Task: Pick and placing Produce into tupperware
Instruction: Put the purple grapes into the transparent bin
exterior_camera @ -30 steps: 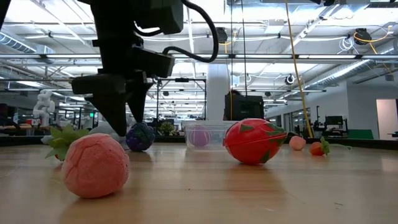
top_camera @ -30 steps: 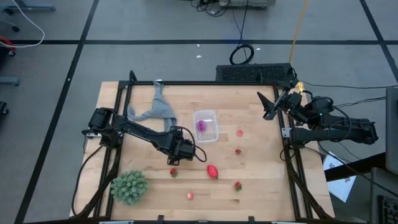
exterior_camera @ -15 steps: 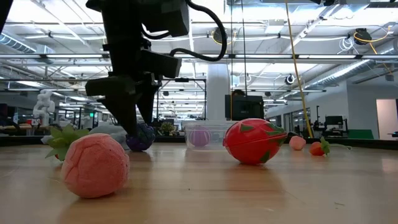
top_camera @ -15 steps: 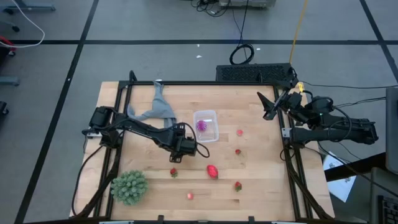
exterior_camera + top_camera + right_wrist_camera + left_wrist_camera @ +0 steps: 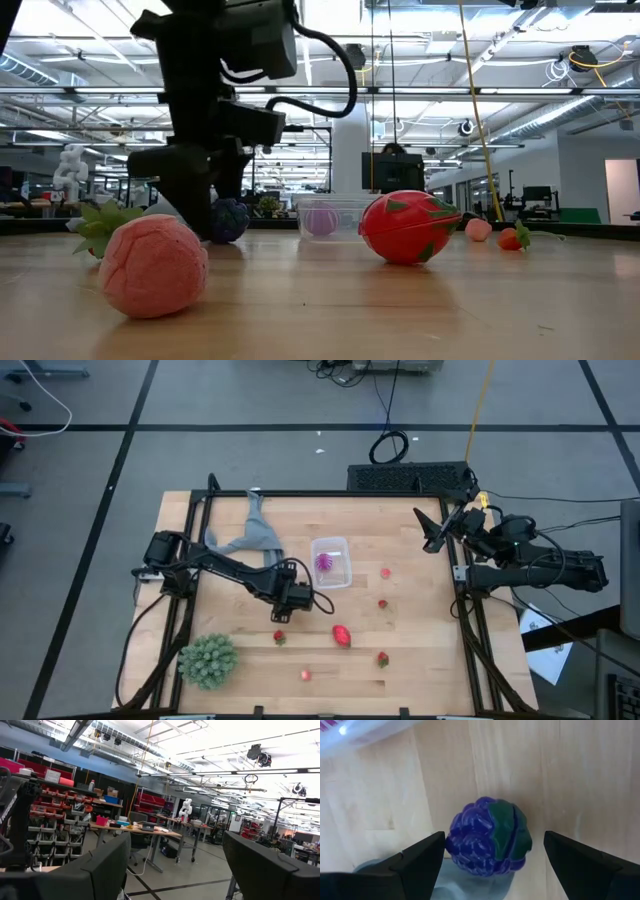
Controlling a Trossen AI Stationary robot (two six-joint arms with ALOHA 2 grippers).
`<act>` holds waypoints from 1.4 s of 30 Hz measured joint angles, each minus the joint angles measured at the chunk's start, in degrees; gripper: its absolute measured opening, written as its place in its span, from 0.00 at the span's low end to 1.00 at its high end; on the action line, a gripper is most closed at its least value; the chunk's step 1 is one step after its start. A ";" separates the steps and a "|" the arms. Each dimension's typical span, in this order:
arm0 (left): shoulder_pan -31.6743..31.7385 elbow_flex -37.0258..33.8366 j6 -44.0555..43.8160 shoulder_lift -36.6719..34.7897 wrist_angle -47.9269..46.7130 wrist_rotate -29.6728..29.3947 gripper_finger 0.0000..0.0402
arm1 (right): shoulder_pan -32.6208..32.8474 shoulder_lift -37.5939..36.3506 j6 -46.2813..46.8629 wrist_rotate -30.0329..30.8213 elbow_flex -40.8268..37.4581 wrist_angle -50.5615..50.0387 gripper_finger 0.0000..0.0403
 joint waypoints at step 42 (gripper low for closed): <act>1.07 -0.01 3.70 0.00 2.74 -0.19 0.56 | -0.02 -0.01 0.00 -0.01 0.01 0.02 0.77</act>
